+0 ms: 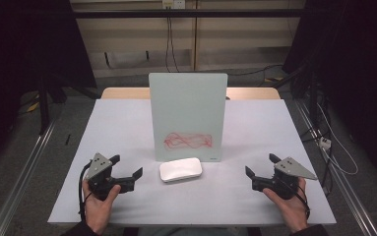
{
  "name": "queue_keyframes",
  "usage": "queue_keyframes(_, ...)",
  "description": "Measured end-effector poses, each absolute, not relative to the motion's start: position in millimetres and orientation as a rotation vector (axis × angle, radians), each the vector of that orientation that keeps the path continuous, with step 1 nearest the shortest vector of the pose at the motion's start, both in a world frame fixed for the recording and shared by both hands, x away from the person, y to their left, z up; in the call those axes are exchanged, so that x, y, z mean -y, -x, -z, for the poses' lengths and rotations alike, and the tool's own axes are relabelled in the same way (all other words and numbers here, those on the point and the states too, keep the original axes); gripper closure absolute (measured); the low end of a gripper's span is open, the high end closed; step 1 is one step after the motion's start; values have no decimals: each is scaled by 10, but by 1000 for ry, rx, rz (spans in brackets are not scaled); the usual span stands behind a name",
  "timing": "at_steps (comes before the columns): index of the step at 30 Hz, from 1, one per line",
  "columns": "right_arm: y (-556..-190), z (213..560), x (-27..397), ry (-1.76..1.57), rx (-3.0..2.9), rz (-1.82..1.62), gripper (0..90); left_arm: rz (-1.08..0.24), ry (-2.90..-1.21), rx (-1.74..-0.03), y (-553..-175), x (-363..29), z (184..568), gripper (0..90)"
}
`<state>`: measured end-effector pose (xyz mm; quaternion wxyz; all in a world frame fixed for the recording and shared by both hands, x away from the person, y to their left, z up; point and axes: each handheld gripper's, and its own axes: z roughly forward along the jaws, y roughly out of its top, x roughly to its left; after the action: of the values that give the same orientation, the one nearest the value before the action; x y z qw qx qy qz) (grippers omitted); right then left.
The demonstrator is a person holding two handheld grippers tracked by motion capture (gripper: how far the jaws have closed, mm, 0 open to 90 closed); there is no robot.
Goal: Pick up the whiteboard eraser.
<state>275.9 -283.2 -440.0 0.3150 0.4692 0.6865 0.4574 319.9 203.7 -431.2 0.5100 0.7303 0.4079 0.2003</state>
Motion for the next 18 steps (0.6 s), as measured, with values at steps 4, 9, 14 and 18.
queue_keyframes(4, -2763, 4406, 2824, -1235, -1820, -1204, 57, -479, -1764, -984, -3204, -2042, 4309, 42)
queue_keyframes(9, -2766, 4407, 2829, -1240, -1823, -1208, 55, -465, -1795, -969, -3206, -2006, 4291, 42)
queue_keyframes(14, -2765, 4406, 2825, -1228, -1831, -1209, 69, -447, -1833, -935, -3201, -1975, 4274, 49)
queue_keyframes(18, -2768, 4407, 2825, -1231, -1831, -1211, 60, -431, -1867, -923, -3206, -1958, 4271, 51)
